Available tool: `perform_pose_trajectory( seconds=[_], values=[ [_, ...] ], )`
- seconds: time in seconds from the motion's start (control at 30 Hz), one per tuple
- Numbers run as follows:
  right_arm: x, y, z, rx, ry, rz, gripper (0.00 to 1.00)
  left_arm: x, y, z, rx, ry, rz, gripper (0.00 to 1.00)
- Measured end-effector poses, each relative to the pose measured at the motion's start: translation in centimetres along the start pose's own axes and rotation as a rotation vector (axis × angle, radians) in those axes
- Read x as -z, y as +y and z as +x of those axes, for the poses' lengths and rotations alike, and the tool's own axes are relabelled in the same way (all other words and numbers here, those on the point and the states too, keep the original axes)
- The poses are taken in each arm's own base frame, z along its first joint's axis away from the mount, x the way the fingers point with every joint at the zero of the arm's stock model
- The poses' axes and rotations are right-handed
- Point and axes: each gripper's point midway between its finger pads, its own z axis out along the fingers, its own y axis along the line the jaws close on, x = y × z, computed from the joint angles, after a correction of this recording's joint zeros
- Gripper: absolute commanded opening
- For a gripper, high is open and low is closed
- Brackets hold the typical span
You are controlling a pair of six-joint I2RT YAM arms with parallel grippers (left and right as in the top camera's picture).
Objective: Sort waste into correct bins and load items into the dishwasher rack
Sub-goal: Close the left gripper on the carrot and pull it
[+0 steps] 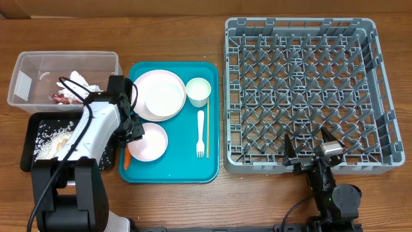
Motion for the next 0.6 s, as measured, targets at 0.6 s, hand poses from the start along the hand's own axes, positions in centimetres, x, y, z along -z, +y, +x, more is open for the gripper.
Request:
perform_pose_trajectory(
  seconds=[0.6],
  values=[
    [0.0,0.0,0.0,0.000,0.000,0.000,1.00,-1.5,-0.4,0.0,-0.031,-0.027,0.024,0.44]
  ],
)
